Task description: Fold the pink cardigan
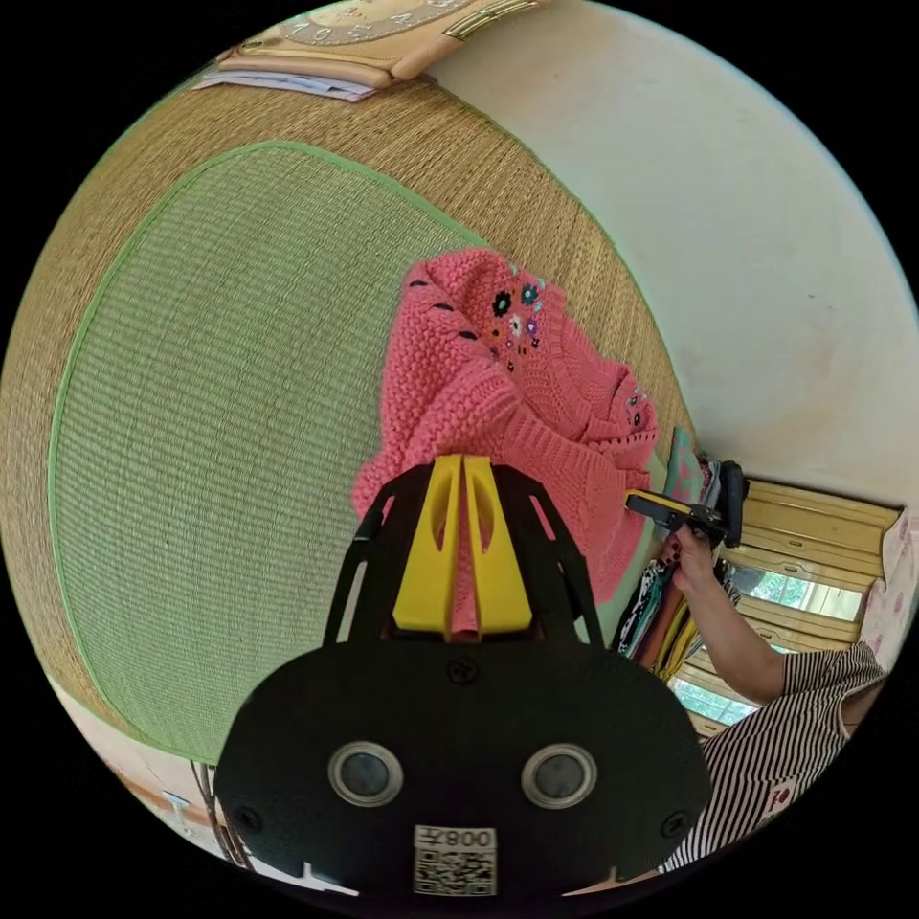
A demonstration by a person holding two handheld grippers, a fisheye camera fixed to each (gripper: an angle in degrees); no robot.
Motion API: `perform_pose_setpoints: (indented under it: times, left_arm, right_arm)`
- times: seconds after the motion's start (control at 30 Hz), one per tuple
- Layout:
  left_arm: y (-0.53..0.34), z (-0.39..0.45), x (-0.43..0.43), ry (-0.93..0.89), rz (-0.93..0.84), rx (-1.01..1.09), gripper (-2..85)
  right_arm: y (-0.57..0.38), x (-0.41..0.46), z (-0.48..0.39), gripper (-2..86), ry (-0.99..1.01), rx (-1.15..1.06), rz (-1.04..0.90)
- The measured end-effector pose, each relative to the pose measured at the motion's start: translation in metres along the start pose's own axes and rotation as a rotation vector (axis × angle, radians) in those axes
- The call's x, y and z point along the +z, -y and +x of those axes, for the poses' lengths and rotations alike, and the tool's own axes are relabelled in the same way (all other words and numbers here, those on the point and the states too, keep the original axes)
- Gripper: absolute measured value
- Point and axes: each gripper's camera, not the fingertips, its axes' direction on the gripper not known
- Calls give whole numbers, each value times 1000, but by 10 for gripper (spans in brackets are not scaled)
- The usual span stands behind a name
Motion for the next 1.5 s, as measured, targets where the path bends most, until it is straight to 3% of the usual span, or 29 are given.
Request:
perform_pose_setpoints:
  times: [0.2,0.47,0.63,0.97,1.13,1.33,1.5]
  left_arm:
    - [-22,-8,-27,-36,53,27,79]
    - [-53,-71,4,-150,-66,-194,149]
    - [-54,-82,19,-167,-91,-214,136]
    - [-53,-93,36,-292,-72,-236,68]
    - [-58,-86,38,-283,-41,-211,68]
    - [-62,-76,51,-276,-62,-157,95]
    - [-65,-63,64,-264,-90,-119,106]
  right_arm:
    - [-14,-30,-35,1,5,14,123]
    - [3,-19,-130,1,105,-205,117]
    - [36,22,-165,1,55,-226,-1]
    - [47,3,-196,9,20,-216,-4]
    - [55,-23,-235,53,174,-250,70]
    - [97,0,-307,95,165,-313,12]
    - [130,33,-337,137,96,-238,-93]
